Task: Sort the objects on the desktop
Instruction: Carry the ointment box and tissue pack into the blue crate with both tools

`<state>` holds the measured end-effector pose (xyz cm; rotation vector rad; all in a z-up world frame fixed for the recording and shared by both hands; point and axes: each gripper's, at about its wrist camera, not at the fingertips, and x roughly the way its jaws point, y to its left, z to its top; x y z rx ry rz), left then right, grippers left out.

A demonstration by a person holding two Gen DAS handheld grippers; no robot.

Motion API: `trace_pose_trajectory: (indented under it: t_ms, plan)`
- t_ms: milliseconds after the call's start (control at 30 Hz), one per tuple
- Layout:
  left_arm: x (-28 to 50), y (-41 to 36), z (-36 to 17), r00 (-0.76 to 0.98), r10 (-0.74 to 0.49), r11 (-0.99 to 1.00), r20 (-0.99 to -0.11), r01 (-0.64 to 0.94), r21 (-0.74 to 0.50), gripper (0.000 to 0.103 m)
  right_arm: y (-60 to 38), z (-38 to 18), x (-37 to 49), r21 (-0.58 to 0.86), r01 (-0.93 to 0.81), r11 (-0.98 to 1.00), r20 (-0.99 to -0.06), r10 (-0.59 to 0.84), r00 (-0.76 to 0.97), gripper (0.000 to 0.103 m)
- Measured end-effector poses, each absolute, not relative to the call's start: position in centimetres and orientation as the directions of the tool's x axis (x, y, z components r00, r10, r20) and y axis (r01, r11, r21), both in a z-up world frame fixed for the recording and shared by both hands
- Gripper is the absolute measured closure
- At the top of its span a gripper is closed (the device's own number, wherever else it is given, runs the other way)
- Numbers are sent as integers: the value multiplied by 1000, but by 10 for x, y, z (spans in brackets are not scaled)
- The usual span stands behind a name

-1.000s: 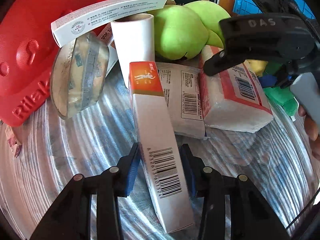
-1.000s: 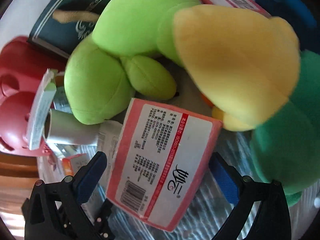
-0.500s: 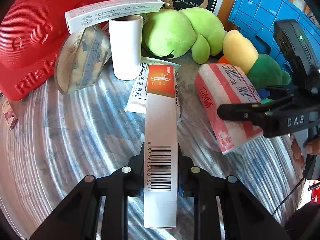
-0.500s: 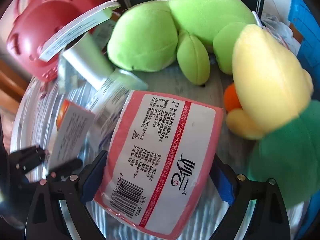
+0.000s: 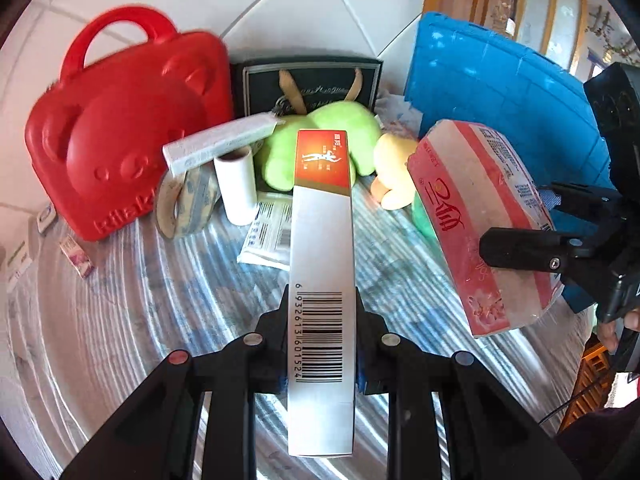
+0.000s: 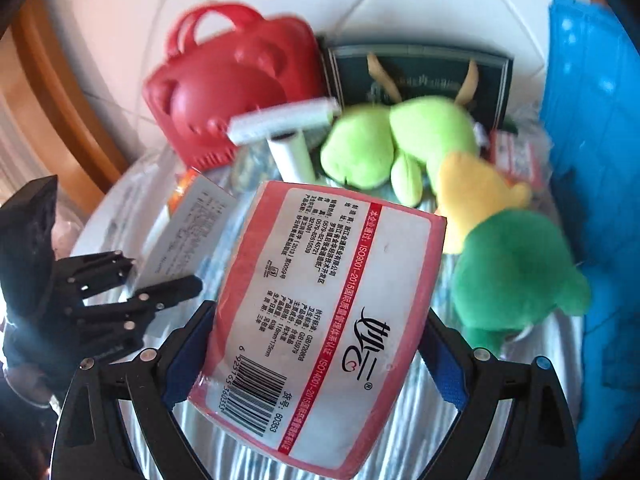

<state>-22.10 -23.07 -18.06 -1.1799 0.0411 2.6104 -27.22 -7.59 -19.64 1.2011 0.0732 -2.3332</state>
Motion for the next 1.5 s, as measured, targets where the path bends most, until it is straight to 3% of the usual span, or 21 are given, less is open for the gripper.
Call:
trace_pose_trajectory:
  t_ms: [233,533,767,1000,1033,1100,1167,1500]
  plan:
    - [-184,-176,-81,-723,362,-896,-588,-445,-5,81,-8,-92,-197,149,396,-906,-588,-404,-701,8]
    - [-180,-25,16,-704,565,-748,-430,-657,94,81,138,18,-117,105,143,-984,-359,-172,-917,7]
    - [-199,74,43,-673,617,-700,-408,-706,106,80,245,53,-123,125,9,-992,-328,-50,-943,7]
    - [-211,145,57,-694,583,-711,-423,-688,148,80,320,65,-146,175,-28,-984,-338,-33,-941,6]
    - [-214,153,57,-708,561,-723,-430,-671,161,75,329,63,-151,188,-39,-981,-340,-27,-940,4]
    - [-213,166,60,-755,501,-762,-422,-617,199,36,347,61,-159,216,-77,-973,-360,-6,-933,3]
    - [-211,167,66,-785,483,-789,-388,-583,196,25,365,61,-159,268,-88,-959,-351,-13,-936,3]
    - [-197,150,66,-829,417,-851,-372,-500,159,24,386,60,-129,369,0,-929,-277,-111,-954,0]
